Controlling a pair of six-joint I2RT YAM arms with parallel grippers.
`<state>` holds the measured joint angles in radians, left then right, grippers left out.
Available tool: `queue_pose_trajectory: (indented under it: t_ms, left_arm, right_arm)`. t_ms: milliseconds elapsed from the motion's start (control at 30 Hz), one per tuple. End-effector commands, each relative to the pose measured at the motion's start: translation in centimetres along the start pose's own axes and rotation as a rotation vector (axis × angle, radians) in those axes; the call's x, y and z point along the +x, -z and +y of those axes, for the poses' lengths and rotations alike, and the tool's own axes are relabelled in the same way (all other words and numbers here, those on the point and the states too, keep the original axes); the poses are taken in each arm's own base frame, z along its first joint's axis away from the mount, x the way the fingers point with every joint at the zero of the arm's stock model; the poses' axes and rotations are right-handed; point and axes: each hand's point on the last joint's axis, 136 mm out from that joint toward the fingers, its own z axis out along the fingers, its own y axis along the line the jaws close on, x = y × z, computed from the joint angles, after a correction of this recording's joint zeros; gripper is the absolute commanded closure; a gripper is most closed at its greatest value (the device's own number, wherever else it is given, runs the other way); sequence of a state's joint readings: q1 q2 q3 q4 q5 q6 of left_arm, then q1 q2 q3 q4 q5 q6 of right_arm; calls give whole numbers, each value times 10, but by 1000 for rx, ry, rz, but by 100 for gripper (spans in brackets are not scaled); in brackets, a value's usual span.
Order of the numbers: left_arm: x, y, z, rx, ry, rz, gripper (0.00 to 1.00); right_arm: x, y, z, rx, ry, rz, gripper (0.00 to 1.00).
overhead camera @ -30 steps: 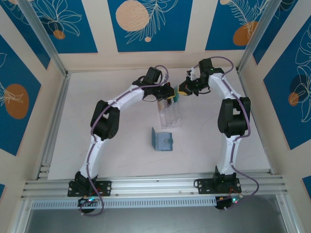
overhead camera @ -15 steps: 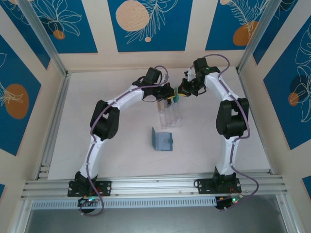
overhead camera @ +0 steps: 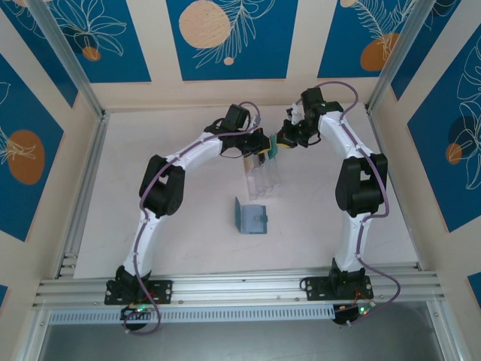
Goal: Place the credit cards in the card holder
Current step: Pick up the credit card from the storage box.
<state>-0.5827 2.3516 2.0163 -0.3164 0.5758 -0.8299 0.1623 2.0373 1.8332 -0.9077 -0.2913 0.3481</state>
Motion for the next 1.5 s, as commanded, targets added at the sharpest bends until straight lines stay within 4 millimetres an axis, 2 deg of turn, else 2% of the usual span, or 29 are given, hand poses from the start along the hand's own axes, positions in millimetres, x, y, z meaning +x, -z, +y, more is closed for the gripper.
queue_pose_trajectory:
  t_ms: [0,133,433,667,833,900,1200,1333,1467]
  left_arm:
    - [3,4,5,-15,10,14,97]
    - [0,8,-3,5,1,8,97]
    - [2,4,5,-16,13,17,97]
    - [2,3,6,-16,9,19,97]
    - [2,2,6,-16,9,19,97]
    - [3,2,7,-17,12,20,97]
    - [2,2,6,-16,13,18,97]
    - [2,3,6,-14,13,19,97]
    - [2,4,4,-11,11,18,97]
  right_arm:
    - [7,18,13,-30,9,9,99]
    - [9,17,16,-58,4,15,97]
    - [10,17,28,-208,-29,32,95]
    - [14,13,32,-273,-53,56,88]
    - [15,11,33,-293,-63,62,89]
    - [14,11,31,-293,-64,61,92]
    - [15,11,34,-320,-66,65,96]
    - [14,11,39,-353,-66,71,95]
    - [13,6,25,-281,-75,57,95]
